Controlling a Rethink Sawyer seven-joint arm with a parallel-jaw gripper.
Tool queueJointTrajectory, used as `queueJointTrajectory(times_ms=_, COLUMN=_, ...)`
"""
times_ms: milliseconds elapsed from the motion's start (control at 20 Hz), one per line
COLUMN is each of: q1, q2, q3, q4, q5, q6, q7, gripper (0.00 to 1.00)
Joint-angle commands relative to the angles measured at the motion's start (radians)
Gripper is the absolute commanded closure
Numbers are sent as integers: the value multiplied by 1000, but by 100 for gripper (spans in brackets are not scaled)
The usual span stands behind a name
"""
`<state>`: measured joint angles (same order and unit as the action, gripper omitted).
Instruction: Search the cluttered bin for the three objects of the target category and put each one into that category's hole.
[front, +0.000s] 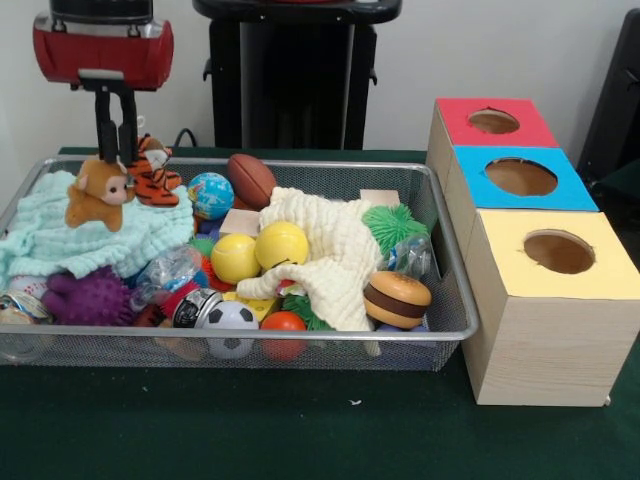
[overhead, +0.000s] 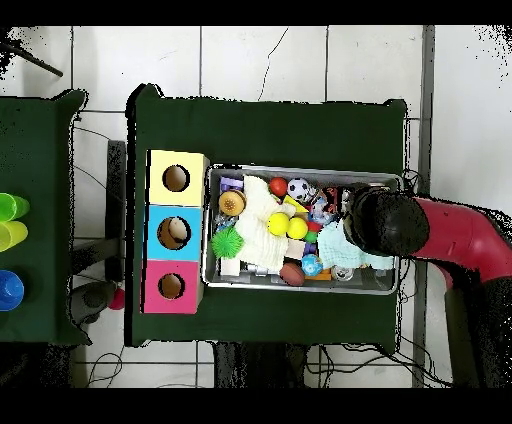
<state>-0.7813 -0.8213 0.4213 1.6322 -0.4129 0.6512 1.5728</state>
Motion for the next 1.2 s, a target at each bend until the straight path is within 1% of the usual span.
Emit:
queueJointTrajectory(times_ms=50, q1=24, q2=-64, q3=56, q4=102, q5=42, q6=132, q7=-62, gripper=100)
queueJointTrajectory(times_ms=200, q1=23, q2=-86, q3=56, q4=124, q5=58, q6=129, q7=-57, gripper=100)
queueJointTrajectory(times_ms=350, q1=18, q2=-93, q3=65, q4=144, q5=79, q6=119, q7=-52, gripper=100)
queueJointTrajectory(times_ms=750, q1=54, q2=-143, q3=41, q4=184, q5=133, q6=134, q7=4, gripper=100)
queueJointTrajectory(times_ms=950, q1=70, q2=-164, q3=31, q4=215, q5=158, q6=117, q7=26, gripper=100)
queueJointTrajectory(times_ms=1200, q1=91, q2=-185, q3=22, q4=249, q5=172, q6=91, q7=32, gripper=100)
